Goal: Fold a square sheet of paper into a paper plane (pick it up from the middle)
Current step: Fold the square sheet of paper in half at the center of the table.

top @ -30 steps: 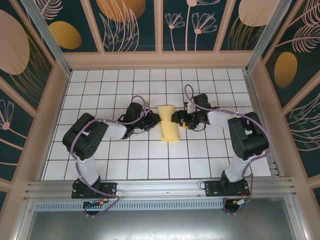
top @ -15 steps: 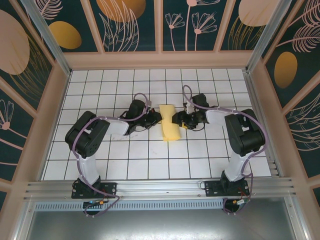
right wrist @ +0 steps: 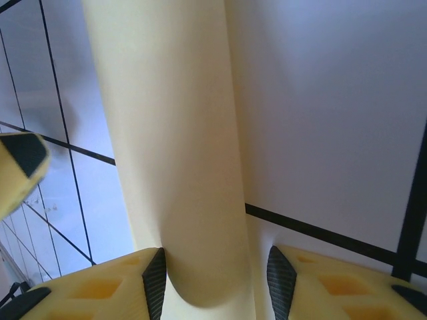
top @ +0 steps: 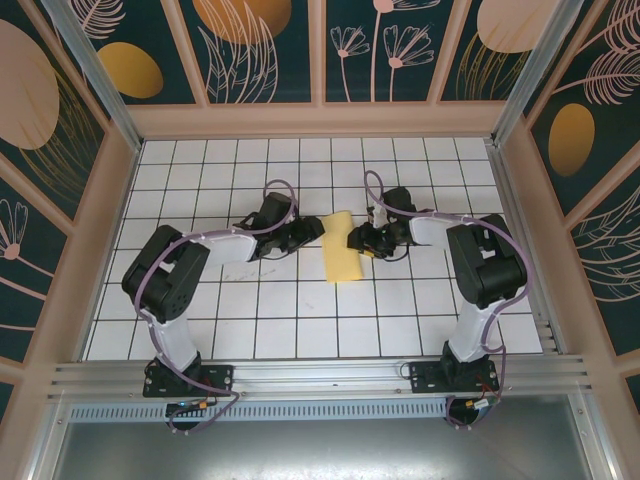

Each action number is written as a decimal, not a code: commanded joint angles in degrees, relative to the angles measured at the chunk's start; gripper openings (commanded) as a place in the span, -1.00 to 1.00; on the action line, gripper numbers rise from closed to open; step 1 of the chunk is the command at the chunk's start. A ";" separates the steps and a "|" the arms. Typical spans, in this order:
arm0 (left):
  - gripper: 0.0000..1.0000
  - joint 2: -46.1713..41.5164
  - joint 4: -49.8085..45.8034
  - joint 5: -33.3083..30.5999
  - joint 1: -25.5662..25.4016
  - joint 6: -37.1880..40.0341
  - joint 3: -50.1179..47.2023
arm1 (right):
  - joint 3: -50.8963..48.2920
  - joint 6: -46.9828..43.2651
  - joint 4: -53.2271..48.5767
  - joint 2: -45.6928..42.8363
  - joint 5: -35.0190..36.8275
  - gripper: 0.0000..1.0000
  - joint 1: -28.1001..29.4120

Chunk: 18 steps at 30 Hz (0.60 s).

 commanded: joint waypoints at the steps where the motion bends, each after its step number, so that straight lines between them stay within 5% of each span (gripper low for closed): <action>1: 0.39 -3.80 -7.80 -6.89 -0.20 2.60 2.43 | -0.46 -2.10 -2.09 4.86 8.19 -0.03 0.33; 9: 0.95 -7.01 -8.45 -10.71 -0.13 5.81 2.29 | 1.43 -3.05 -5.50 9.42 13.90 -0.02 2.14; 18: 0.97 -7.55 -5.29 -8.62 -0.15 7.86 3.10 | 2.71 -5.92 -7.83 13.91 18.13 -0.01 3.97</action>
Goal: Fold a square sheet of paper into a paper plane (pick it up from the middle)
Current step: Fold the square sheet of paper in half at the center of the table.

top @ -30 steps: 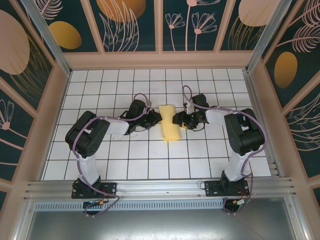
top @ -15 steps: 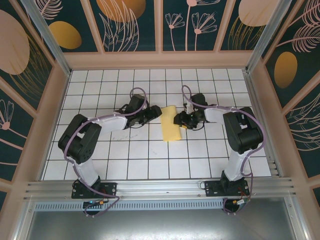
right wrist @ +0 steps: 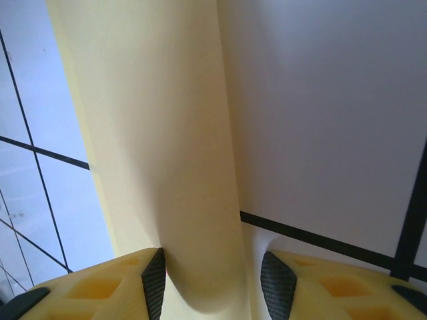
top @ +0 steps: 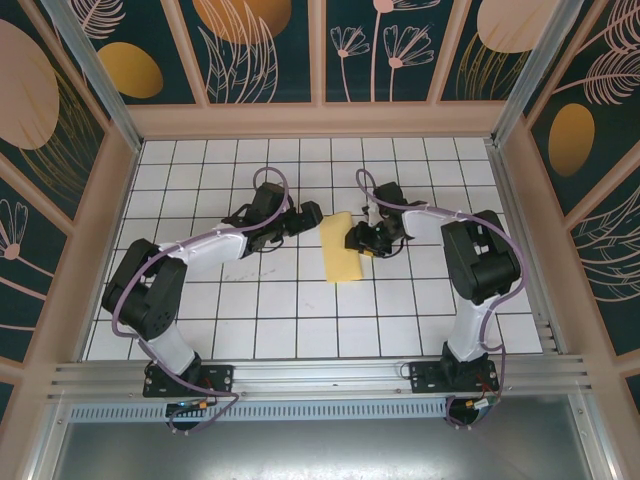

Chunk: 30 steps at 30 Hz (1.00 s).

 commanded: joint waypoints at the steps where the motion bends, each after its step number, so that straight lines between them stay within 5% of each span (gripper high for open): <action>1: 0.97 0.37 1.22 1.03 -0.16 1.33 1.93 | -3.24 -4.46 0.53 10.68 13.19 -0.01 1.79; 17: 0.85 7.25 6.66 9.69 -0.17 -4.52 2.53 | -2.09 -4.72 -0.22 13.09 14.66 0.07 3.27; 30: 0.26 9.69 9.83 13.64 -0.31 -7.23 2.40 | -1.57 -3.20 -0.38 15.61 16.19 0.10 3.21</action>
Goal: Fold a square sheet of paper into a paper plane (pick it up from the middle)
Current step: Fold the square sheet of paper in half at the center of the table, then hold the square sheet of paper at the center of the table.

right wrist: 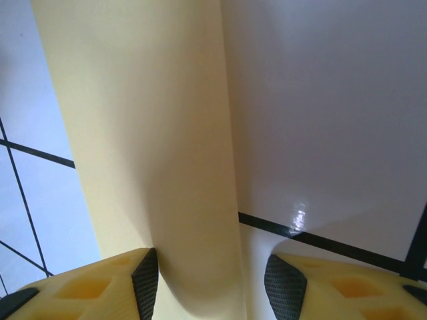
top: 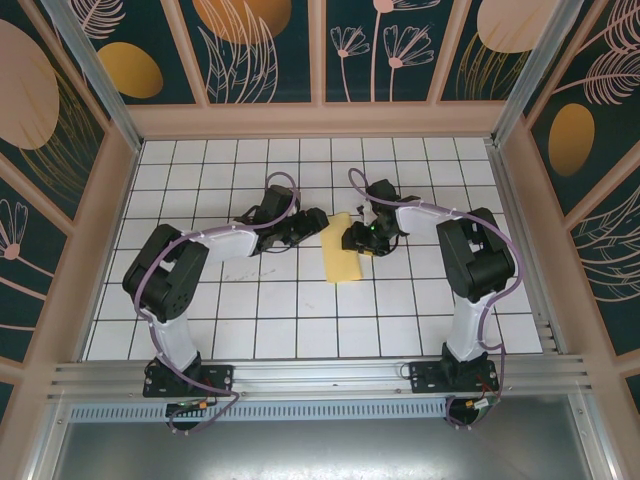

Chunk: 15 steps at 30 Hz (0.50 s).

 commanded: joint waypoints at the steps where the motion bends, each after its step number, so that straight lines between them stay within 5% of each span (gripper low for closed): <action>1: 0.22 1.13 2.76 2.19 -0.29 -1.06 0.92 | -5.17 -1.08 4.65 13.73 12.69 0.10 1.38; 15: -0.33 3.95 5.40 5.87 -1.22 -2.52 1.35 | -5.60 -1.18 4.82 14.44 13.39 0.11 1.25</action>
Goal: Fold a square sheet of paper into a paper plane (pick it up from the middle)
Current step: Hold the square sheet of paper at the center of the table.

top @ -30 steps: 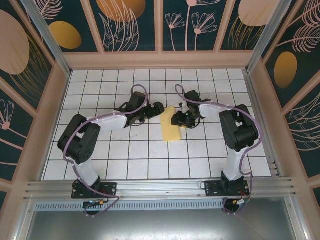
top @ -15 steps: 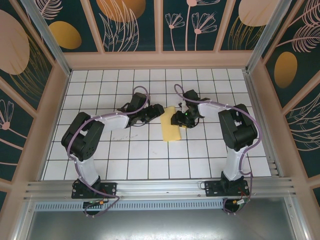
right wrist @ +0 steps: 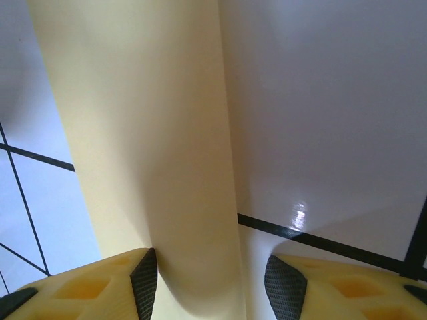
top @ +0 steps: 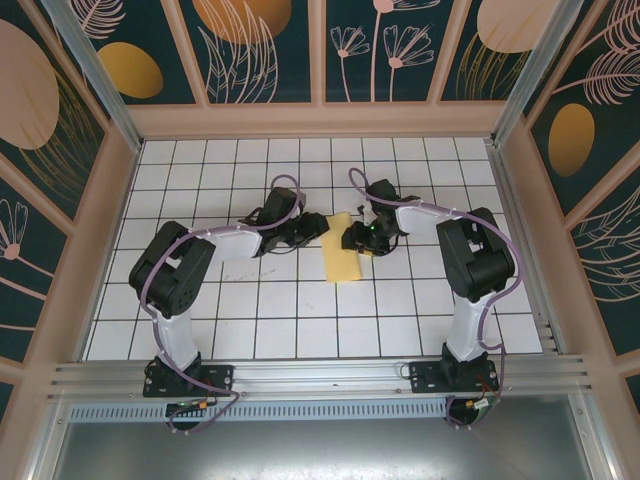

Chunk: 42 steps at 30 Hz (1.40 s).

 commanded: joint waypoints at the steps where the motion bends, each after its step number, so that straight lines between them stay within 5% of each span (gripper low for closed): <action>1: -0.35 1.65 2.01 1.87 -0.55 -0.25 1.40 | -5.66 -2.07 4.87 14.41 13.26 0.11 1.34; 42: -0.70 7.93 -2.05 1.94 -2.21 -1.60 1.40 | -5.59 -2.96 5.23 16.76 13.80 0.11 2.00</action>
